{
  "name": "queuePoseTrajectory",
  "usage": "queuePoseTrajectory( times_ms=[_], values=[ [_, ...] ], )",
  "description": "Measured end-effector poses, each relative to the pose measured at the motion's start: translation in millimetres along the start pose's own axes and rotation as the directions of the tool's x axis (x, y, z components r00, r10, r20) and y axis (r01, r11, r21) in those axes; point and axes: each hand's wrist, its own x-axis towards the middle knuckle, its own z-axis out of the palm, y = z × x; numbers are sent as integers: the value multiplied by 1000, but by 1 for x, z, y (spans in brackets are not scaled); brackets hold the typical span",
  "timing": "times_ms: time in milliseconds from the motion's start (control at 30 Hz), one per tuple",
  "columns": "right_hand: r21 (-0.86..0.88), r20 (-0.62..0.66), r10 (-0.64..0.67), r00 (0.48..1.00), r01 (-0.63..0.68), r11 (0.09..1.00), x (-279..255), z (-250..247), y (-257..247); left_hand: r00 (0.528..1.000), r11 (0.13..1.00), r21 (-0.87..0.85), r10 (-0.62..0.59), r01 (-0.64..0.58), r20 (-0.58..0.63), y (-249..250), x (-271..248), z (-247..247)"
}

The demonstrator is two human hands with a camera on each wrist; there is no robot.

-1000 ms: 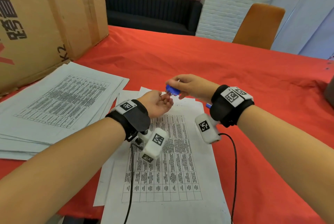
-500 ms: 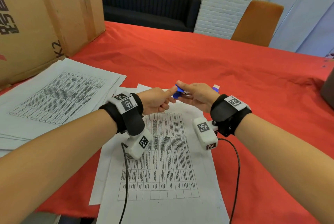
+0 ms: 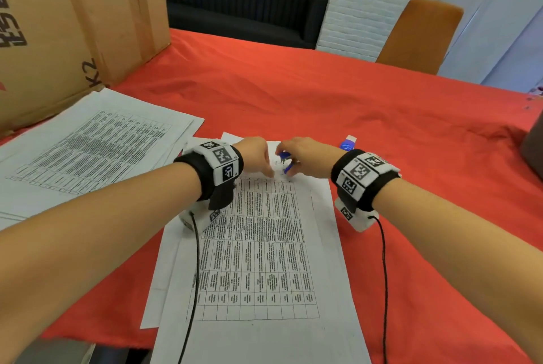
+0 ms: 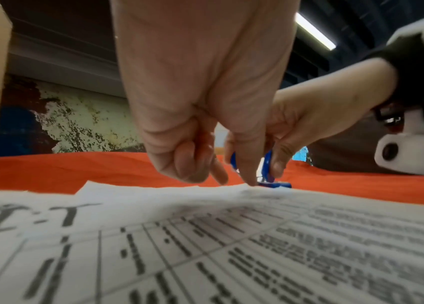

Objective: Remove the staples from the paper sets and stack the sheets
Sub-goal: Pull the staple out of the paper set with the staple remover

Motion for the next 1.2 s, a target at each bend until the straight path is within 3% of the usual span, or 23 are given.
queuePoseTrajectory(
  times_ms=[300, 433, 633, 800, 967, 1067, 1200],
  values=[
    [-252, 144, -34, 989, 70, 965, 11, 2, -12, 987, 983, 180, -64, 37, 149, 0, 16, 11],
    [-338, 210, -37, 977, 108, 935, 17, -1, -19, 984, 978, 209, -58, 22, 166, 0, 19, 10],
    [-440, 209, -52, 977, 141, 887, 18, 6, -28, 987, 959, 279, 10, -55, 161, 9, 19, 14],
    [-34, 108, -9, 994, 12, 999, 15, 7, 5, 994, 902, 428, -3, -45, 111, 10, 21, 18],
    [329, 89, 30, 996, -57, 943, 11, 11, 29, 992, 887, 460, -24, -37, 126, 12, 23, 17],
    [526, 123, 29, 992, -90, 846, 13, 17, 38, 990, 880, 473, -35, -35, 139, 13, 22, 16],
    [811, 125, 51, 991, -131, 571, 11, 28, 42, 987, 868, 494, -36, -45, 154, 12, 23, 17]
  ],
)
